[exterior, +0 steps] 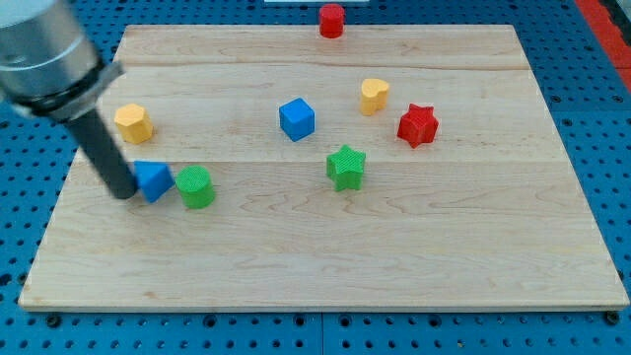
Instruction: Move yellow hexagon above blue triangle
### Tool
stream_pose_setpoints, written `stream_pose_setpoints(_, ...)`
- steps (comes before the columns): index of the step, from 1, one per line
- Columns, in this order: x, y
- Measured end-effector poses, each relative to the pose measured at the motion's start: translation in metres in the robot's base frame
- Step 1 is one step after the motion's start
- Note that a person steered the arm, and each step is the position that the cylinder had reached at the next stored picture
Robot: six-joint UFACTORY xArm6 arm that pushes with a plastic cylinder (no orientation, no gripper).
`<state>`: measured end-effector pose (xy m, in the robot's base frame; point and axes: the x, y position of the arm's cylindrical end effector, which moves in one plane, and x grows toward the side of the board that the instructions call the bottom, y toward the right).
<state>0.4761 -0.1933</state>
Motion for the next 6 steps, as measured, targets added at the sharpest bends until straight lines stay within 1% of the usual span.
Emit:
stream_pose_setpoints(1,-0.013,0.013)
stream_pose_setpoints(2,-0.025,-0.092)
stream_pose_setpoints(3,-0.085,-0.08)
stream_pose_setpoints(4,-0.109,0.021)
stream_pose_setpoints(5,-0.158,-0.028)
stream_pose_setpoints(6,-0.225,0.06)
